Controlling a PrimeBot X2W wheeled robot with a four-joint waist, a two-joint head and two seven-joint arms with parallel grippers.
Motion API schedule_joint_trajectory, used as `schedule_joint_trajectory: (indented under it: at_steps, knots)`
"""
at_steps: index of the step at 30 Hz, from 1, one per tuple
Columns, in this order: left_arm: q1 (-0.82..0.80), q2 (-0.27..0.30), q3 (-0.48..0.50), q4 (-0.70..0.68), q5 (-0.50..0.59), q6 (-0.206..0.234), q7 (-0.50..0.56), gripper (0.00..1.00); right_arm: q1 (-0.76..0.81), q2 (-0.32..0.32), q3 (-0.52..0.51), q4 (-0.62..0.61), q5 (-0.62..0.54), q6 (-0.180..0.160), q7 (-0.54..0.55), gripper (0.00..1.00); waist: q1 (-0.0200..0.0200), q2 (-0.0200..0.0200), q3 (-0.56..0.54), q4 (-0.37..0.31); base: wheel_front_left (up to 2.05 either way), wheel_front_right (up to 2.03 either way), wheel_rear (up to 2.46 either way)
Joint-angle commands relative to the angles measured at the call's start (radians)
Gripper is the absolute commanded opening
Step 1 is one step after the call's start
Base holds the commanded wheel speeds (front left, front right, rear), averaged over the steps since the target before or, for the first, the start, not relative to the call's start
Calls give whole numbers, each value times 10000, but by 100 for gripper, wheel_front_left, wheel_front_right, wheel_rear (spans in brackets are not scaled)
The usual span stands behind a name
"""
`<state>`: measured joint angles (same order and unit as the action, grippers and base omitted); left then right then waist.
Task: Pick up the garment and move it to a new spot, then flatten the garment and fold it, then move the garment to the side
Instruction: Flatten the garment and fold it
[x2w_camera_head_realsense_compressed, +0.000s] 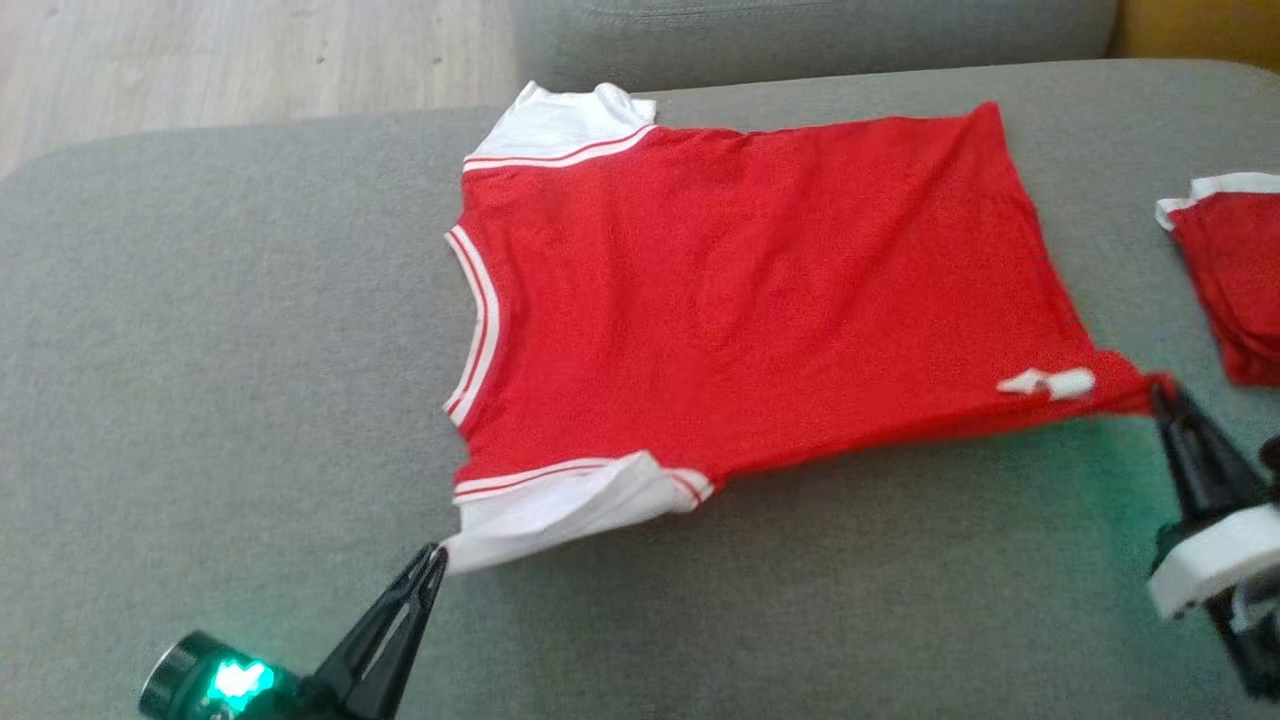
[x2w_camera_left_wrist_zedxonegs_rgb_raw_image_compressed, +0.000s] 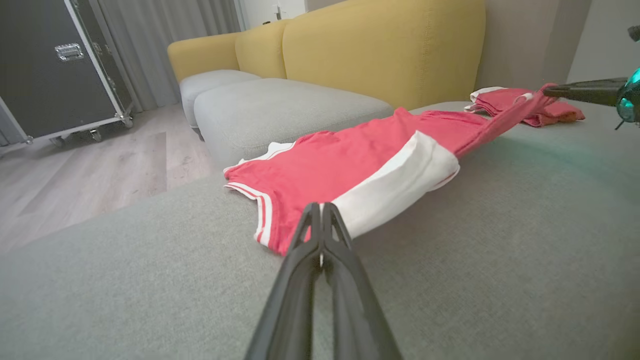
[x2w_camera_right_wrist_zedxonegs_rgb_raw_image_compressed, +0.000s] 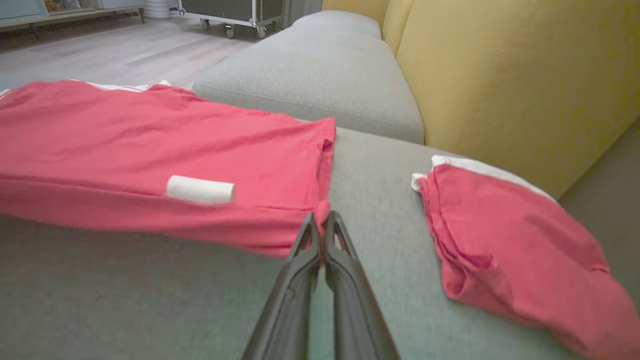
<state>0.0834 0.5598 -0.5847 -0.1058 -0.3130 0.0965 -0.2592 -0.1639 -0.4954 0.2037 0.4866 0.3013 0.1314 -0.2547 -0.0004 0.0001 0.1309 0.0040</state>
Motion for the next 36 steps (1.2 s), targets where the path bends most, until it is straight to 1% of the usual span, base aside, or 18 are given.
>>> schedule_joint_trajectory:
  at_steps: [1,5,9,18,25,32,33,34,35,36]
  knots:
    - [-430,158,549,-301,-6,-6,-26,0,-58,-211,99,-339,82,-7,11,0,4,-1,-15,-47,0,0,0]
    - [-645,2,707,-67,151,-277,-26,0,-15,-100,168,-361,139,-7,114,0,4,-1,98,-98,0,0,0]
    - [-1437,-116,833,285,506,-580,-26,0,-378,17,92,-284,64,-7,195,0,4,-1,385,-65,0,0,0]
    - [-4426,-457,834,1655,1547,-1350,-26,0,-1832,152,53,259,77,-7,250,0,4,-1,1244,13,0,0,0]
    - [-6664,-740,965,2921,2017,-1731,-26,0,-3241,153,475,999,60,-7,310,0,4,-1,1927,4,0,0,0]
    - [-7943,-1091,834,4062,2332,-1935,-26,0,-4352,219,1011,1925,81,-7,195,0,4,-1,2371,27,0,0,0]
    - [-8037,-1157,833,4191,2340,-1947,-26,0,-4473,249,1048,2085,109,-7,180,15,4,-1,2407,34,0,0,0]
    - [-8110,-1214,824,4339,2344,-1962,-26,0,-4588,293,1058,2251,152,-7,161,63,4,-1,2436,43,0,0,0]
    - [-8159,-1283,824,4500,2319,-1979,-26,23,-4697,336,1066,2411,158,-7,140,100,4,-1,2453,52,0,0,0]
    - [-8188,-1356,846,4647,2288,-1983,-26,100,-4790,392,1076,2540,143,-7,116,100,4,-1,2458,60,0,0,0]
